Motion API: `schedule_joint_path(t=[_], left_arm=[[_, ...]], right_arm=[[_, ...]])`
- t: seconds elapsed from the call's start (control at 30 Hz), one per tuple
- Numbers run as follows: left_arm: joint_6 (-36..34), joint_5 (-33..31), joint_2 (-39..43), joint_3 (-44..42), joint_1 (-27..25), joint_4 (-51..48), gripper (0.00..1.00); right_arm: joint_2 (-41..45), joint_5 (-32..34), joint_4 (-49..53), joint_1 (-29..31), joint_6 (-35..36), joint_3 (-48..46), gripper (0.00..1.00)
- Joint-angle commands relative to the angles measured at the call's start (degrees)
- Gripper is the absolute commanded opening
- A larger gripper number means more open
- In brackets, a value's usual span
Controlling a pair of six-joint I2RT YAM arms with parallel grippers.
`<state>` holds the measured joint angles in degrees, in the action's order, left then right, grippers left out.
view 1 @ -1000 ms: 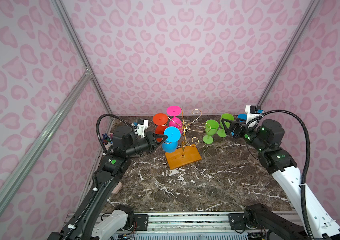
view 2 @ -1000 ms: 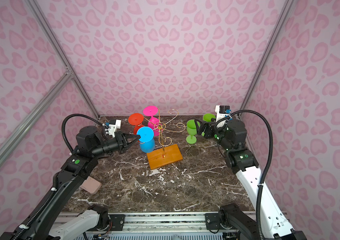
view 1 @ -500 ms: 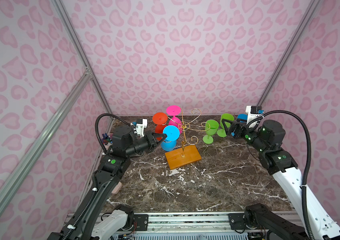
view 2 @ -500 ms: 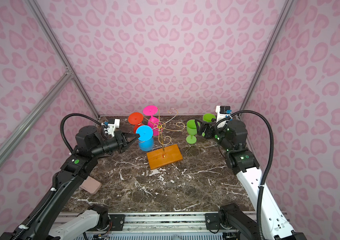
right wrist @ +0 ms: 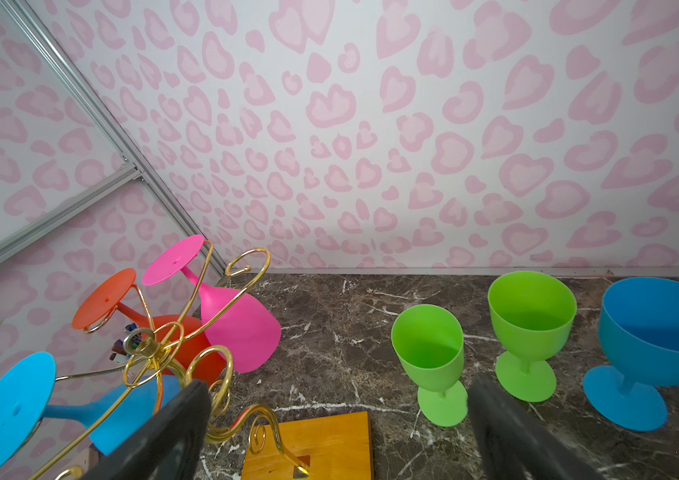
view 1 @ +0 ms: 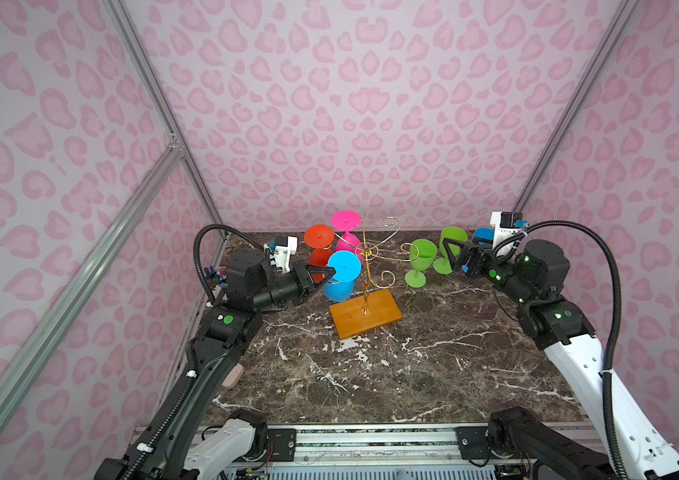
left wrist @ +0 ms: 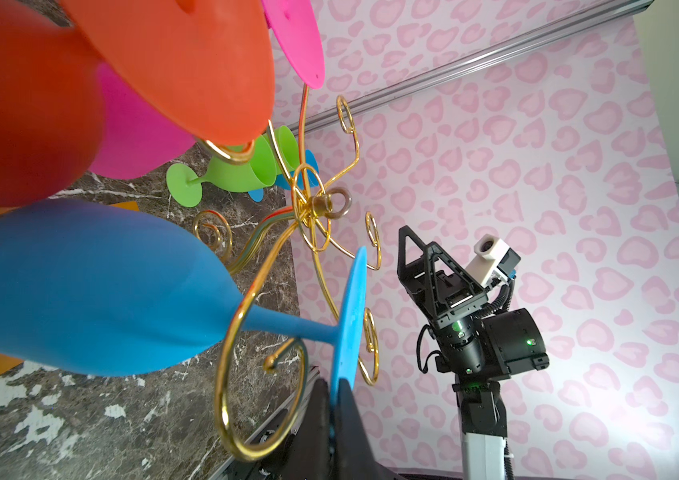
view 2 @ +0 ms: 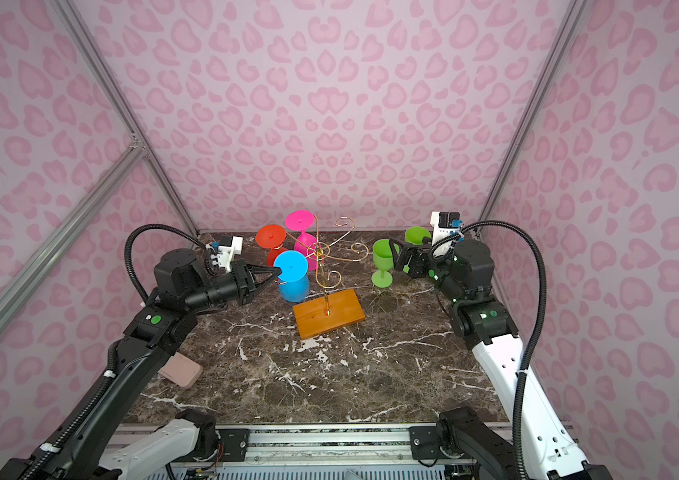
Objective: Take the wine glass off the wine glass rack
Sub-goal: 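Slide the blue glass off the rack hook with the left gripper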
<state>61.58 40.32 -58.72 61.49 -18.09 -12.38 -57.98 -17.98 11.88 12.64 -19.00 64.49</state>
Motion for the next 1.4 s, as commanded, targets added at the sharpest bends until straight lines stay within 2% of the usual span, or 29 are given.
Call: schedule_joint_path(t=[0.0, 0.37, 0.67, 0.97, 1.2, 1.37], left_arm=[[-1.2, 2.2, -0.1, 0.9, -0.1, -0.6, 0.03], [-7.3, 3.6, -0.9, 3.0, -0.1, -6.7, 0.03], [-8.7, 5.4, -1.6, 3.1, -0.1, -7.3, 0.03], [-10.0, 8.1, 1.4, 2.9, 0.6, -9.5, 0.03], [-10.5, 9.9, 5.4, 2.1, 3.7, -12.1, 0.03], [-7.7, 14.7, 8.6, 3.8, 7.9, -10.1, 0.03]], right_arm=[[-0.2, 0.1, -0.6, 0.1, 0.1, -0.4, 0.98], [-0.9, -0.4, -0.7, 0.1, -0.2, 0.2, 0.98], [-1.2, -0.5, -0.4, 0.0, -0.3, 0.7, 0.98], [-1.1, -0.4, 0.2, 0.1, 0.0, 1.2, 0.98], [-1.0, -0.3, 0.8, 0.1, 0.4, 1.8, 0.98], [-0.4, 0.0, 1.5, 0.1, 1.2, 2.4, 0.98]])
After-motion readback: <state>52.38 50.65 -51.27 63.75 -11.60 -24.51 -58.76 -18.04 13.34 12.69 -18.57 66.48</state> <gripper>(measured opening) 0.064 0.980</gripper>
